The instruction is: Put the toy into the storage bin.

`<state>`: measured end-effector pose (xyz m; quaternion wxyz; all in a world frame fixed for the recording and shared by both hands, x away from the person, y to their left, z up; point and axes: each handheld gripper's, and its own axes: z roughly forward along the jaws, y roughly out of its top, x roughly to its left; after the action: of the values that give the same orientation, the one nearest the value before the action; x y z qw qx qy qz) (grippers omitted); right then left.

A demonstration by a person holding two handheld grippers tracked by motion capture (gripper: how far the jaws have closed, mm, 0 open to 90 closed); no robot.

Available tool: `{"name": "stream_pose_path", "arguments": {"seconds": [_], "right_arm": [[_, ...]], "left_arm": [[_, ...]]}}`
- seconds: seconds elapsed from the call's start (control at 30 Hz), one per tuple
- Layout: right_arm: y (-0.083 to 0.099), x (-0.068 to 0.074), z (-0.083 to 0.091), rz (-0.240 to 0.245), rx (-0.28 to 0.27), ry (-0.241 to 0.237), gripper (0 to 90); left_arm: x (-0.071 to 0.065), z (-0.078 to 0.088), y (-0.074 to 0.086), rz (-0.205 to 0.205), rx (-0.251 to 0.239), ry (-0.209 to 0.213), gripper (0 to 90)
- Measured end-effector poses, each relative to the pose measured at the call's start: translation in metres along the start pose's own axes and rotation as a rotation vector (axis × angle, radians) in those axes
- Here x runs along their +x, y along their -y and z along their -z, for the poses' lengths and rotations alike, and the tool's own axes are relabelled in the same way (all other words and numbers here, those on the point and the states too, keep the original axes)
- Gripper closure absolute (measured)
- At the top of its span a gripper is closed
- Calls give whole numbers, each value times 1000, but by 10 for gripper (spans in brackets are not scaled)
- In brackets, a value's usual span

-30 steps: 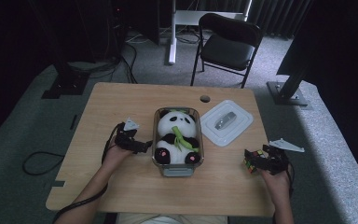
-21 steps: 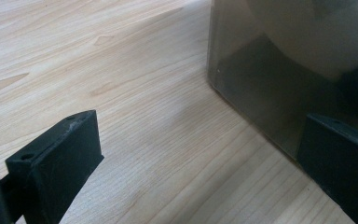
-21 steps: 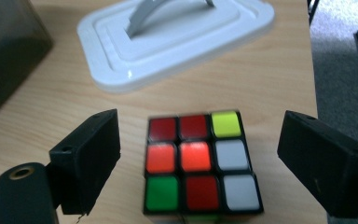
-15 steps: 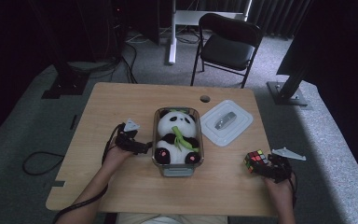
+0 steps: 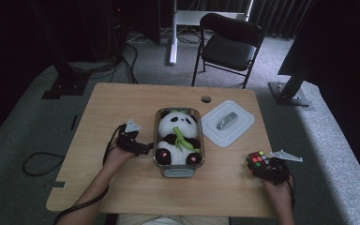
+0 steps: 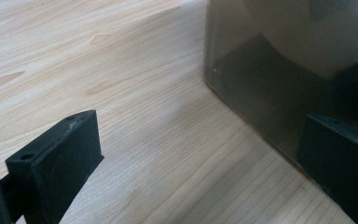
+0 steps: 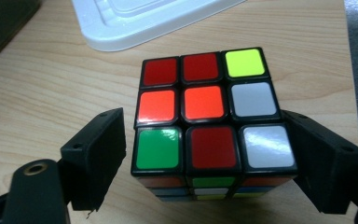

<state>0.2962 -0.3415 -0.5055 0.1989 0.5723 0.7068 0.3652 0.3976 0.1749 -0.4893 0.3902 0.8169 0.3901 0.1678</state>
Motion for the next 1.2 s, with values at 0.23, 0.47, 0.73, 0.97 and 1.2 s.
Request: {"name": "stream_pose_path", "arguments": {"seconds": [0.23, 0.47, 0.73, 0.97, 1.2], "right_arm": [[0, 1, 1, 28, 9, -5, 314], [-3, 0, 3, 46, 9, -1, 337], [-12, 4, 7, 70, 10, -12, 338], [-30, 15, 17, 123, -25, -43, 338], [-56, 33, 28, 193, -65, -123, 338]], "left_arm": [[0, 0, 0, 1, 0, -2, 10], [0, -1, 2, 2, 4, -2, 9], [0, -1, 3, 0, 11, 0, 10], [1, 0, 2, 3, 4, -2, 10], [1, 1, 2, 2, 4, -4, 10]]}}
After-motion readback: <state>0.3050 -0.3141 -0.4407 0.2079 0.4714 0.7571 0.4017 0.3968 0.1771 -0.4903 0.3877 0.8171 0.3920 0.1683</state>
